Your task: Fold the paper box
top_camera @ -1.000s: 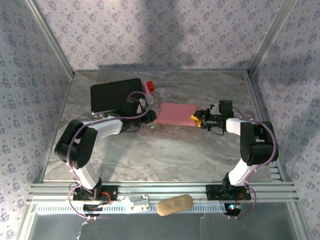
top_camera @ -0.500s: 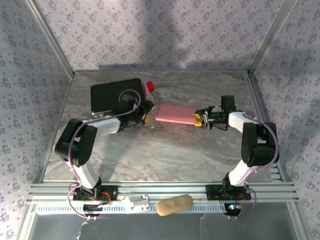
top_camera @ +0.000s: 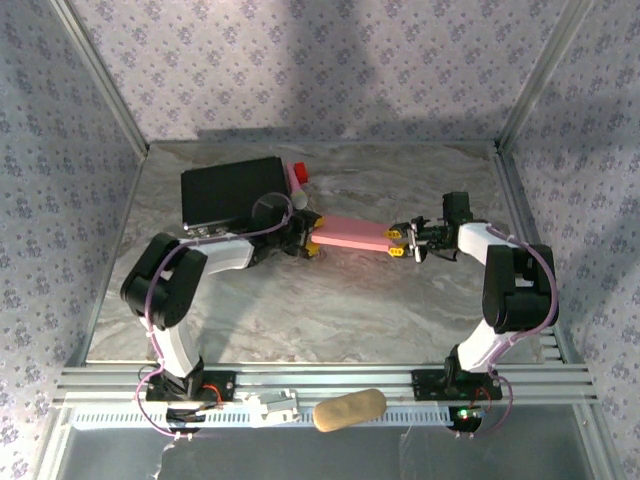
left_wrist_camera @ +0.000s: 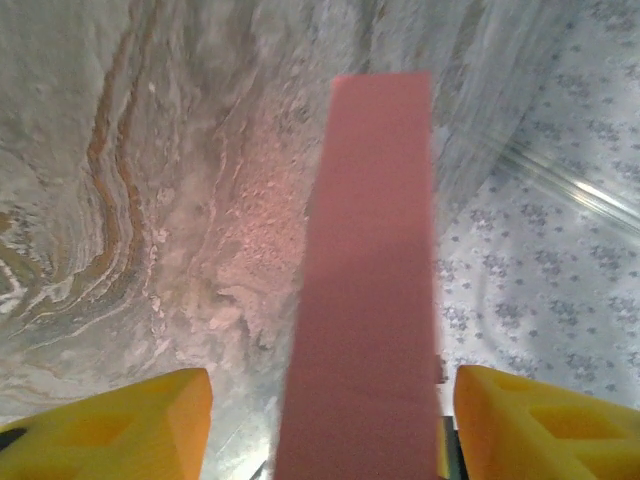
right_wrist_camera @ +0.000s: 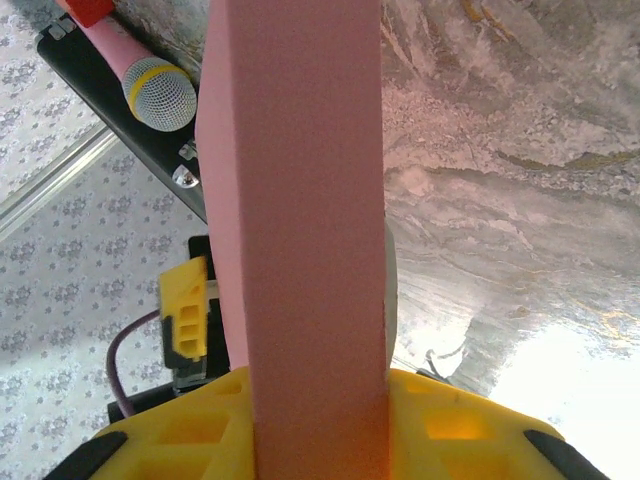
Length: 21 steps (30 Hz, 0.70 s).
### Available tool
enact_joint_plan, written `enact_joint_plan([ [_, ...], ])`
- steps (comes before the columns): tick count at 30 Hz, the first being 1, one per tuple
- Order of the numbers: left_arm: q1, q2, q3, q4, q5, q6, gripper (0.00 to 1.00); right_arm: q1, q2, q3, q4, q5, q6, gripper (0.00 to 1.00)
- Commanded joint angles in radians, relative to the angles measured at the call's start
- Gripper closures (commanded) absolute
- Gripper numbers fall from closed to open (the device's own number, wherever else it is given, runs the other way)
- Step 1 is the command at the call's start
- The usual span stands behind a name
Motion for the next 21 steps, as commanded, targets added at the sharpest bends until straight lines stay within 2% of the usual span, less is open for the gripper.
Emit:
enact_joint_plan([
  [1, -0.020, 0.037, -0.016, 0.114, -0.001, -0.128, 0.44, 0.009, 0.005, 0.028, -0.026, -0.025, 0.028, 0.71],
  [6, -0.025, 0.001, -0.059, 0.094, -0.055, -0.151, 0.59, 0.009, 0.002, 0.019, -0.027, -0.021, 0.026, 0.70],
  [11, -0.025, -0.079, -0.061, -0.083, -0.097, -0.144, 0.70, 0.011, 0.006, 0.015, -0.023, -0.018, 0.019, 0.65],
  [15, -0.023, -0.132, 0.002, -0.349, -0.103, -0.125, 0.77, 0.012, -0.017, 0.028, -0.065, 0.007, -0.021, 0.54],
  [19, 0.014, -0.172, 0.145, -0.824, -0.104, -0.047, 0.79, 0.002, -0.119, 0.105, -0.221, 0.131, -0.213, 0.49],
  [21, 0.043, -0.179, 0.209, -0.993, -0.102, -0.005, 0.81, 0.002, -0.200, 0.128, -0.261, 0.220, -0.309, 0.49],
])
